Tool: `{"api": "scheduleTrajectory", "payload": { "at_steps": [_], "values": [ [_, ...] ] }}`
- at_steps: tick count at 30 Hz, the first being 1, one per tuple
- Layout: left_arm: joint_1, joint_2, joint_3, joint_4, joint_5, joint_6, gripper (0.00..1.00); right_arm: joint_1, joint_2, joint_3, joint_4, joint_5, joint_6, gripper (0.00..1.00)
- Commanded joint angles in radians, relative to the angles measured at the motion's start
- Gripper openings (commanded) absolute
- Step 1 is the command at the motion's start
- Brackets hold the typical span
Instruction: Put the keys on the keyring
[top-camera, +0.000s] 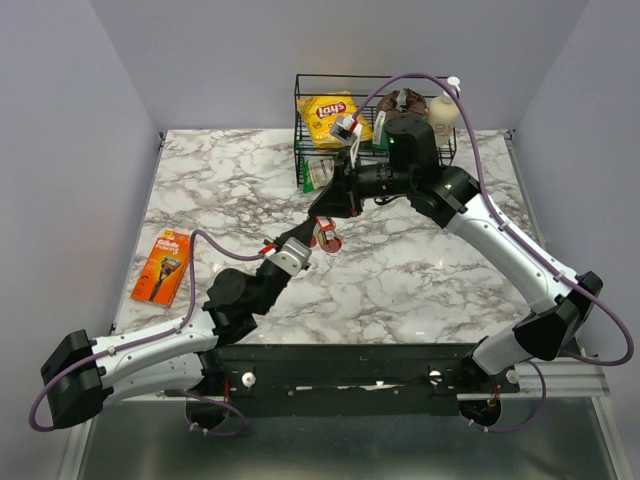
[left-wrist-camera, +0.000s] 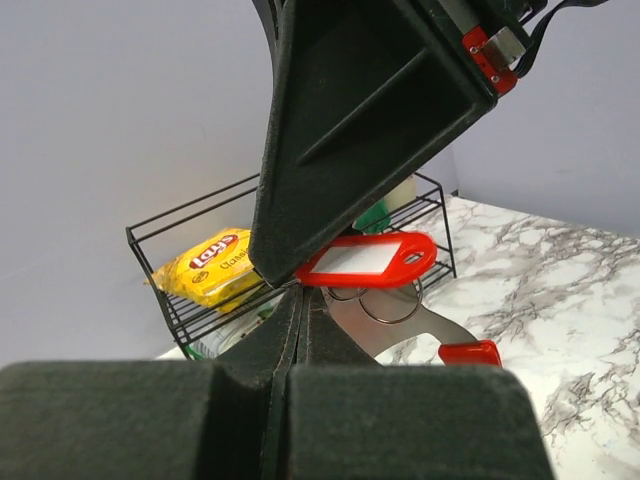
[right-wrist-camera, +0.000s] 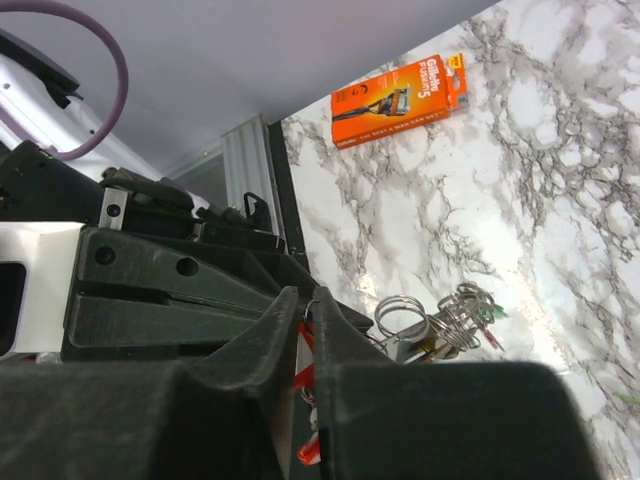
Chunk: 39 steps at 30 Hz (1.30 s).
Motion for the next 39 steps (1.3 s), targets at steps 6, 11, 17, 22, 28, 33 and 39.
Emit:
{"api": "scheduleTrajectory", "payload": {
  "at_steps": [6, 11, 17, 22, 28, 33, 39],
  "values": [
    [-0.002, 0.011, 0.003, 0.218, -0.020, 0.026, 0.00, 0.015, 0.002, 0.045, -0.082, -0.012, 0.032, 0.45],
    [-0.002, 0.028, -0.019, 0.293, -0.036, 0.036, 0.00, 0.015, -0.021, 0.054, -0.094, 0.029, 0.044, 0.58],
    [-0.002, 0.061, -0.045, 0.395, -0.041, 0.052, 0.00, 0.014, -0.049, 0.080, -0.100, 0.072, 0.055, 0.68],
    [-0.002, 0.082, -0.054, 0.430, -0.020, 0.046, 0.00, 0.014, -0.047, 0.114, -0.107, 0.075, 0.063, 0.70],
    [-0.001, 0.087, -0.063, 0.445, -0.026, 0.044, 0.00, 0.014, -0.035, 0.137, -0.097, 0.040, 0.090, 0.70],
    [0.001, 0.074, -0.075, 0.444, -0.030, 0.047, 0.00, 0.015, -0.038, 0.128, -0.088, 0.051, 0.098, 0.70],
    [0.004, 0.065, -0.083, 0.441, -0.027, 0.047, 0.00, 0.014, -0.050, 0.113, -0.071, 0.067, 0.096, 0.71]
  ]
}}
